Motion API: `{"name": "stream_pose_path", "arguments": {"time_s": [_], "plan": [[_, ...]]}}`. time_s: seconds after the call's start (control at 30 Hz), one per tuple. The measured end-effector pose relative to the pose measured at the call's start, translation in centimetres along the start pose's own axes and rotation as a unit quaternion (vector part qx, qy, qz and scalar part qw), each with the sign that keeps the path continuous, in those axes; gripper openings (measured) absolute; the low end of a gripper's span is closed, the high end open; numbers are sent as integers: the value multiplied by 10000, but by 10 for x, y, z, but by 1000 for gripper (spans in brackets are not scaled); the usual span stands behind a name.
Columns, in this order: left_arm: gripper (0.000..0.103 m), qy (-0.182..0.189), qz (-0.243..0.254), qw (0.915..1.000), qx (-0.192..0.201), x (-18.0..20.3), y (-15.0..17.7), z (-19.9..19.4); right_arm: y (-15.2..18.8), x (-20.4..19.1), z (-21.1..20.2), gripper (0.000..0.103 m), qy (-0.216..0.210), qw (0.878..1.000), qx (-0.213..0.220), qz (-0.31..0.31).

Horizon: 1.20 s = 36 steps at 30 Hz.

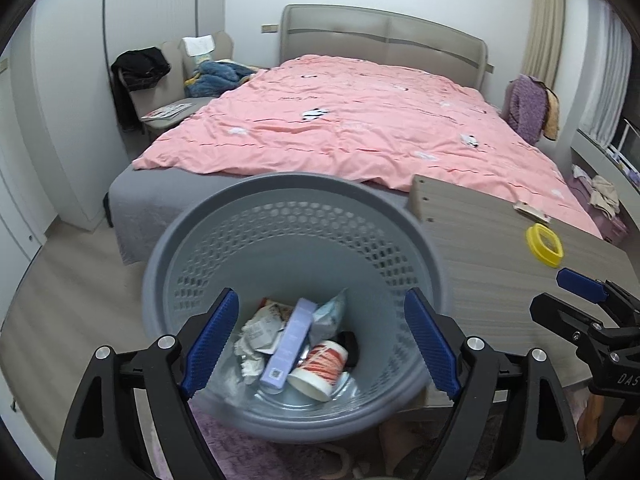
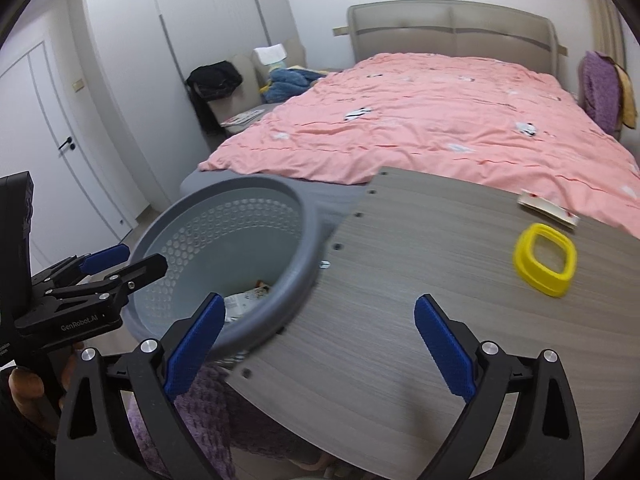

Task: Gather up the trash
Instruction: 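Move both tools back from the basket toward the yellow lid on the table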

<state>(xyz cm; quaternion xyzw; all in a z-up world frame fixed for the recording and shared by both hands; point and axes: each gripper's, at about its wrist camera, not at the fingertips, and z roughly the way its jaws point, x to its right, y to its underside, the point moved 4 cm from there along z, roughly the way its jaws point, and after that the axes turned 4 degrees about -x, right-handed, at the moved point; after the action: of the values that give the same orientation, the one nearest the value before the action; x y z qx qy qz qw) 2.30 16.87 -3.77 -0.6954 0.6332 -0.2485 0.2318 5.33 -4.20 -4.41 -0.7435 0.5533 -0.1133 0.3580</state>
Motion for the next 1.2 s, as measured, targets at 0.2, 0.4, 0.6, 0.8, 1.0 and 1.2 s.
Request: {"name": "stream_pose_path", "arguments": {"time_s": [0.2,0.4,0.6,0.8,1.0,1.2], "plan": [[81,491,286,9984,43,60,-7,2,17,61,-32,94,551,9976,108,408],[83,755,755,9943,-59,127,-9,10,35,123,-61,96,984,9909,226,891],[84,1004,1133,9883,-157,187,-16,22,46,171,-84,97,1299,9837,387,1178],[85,1208,1344,9831,-279,235,-22,38,52,199,-97,97,1471,9799,518,1247],[85,1236,1498,9796,-510,276,-30,61,61,230,-105,97,1384,9771,575,1514],[85,1131,1621,9776,-726,305,-36,90,71,250,-114,97,1317,9740,640,1728]]}}
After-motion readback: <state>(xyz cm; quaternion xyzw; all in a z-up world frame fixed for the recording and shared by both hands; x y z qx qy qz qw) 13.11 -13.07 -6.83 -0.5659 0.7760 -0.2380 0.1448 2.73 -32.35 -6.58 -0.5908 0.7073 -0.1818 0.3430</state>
